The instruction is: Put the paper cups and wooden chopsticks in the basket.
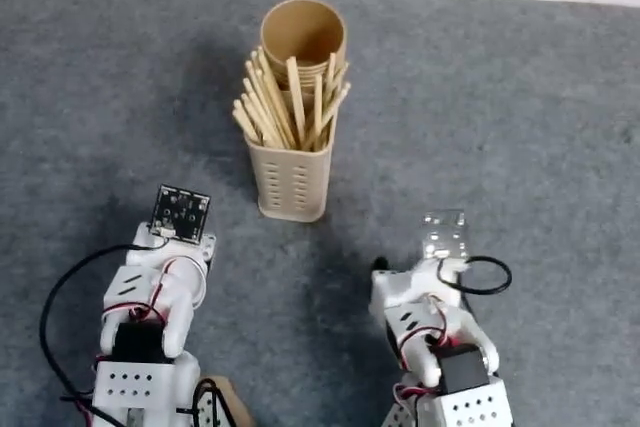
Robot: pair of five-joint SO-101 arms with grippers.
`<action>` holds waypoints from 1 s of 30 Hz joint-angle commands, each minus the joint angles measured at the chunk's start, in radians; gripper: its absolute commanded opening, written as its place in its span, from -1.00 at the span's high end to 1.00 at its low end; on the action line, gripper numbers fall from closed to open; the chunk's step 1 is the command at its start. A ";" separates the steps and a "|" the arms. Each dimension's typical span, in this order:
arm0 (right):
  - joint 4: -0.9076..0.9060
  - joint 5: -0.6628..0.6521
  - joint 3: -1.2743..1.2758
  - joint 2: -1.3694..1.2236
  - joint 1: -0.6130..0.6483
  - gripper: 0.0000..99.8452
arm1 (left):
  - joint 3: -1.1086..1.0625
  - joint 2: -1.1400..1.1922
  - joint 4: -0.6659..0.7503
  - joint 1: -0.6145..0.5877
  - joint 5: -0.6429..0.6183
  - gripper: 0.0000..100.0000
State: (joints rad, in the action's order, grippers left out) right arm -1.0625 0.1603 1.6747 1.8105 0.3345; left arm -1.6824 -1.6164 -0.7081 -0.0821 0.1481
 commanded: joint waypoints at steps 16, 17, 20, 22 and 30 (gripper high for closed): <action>-0.102 -0.012 0.108 0.010 -0.438 0.26 | -0.022 -0.015 -0.232 -0.005 0.008 0.69; -0.102 -0.012 0.108 0.010 -0.441 0.26 | -0.022 -0.012 -0.232 -0.005 0.008 0.69; -0.102 -0.012 0.108 0.010 -0.441 0.26 | -0.022 -0.012 -0.232 -0.005 0.008 0.69; -0.102 -0.012 0.108 0.010 -0.441 0.26 | -0.022 -0.012 -0.232 -0.005 0.008 0.69; -0.102 -0.012 0.108 0.010 -0.441 0.26 | -0.022 -0.012 -0.232 -0.005 0.008 0.69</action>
State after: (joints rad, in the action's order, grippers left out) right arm -1.1607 0.1603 1.6747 1.8105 -0.0967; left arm -1.6824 -1.6256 -0.9367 -0.0821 0.1496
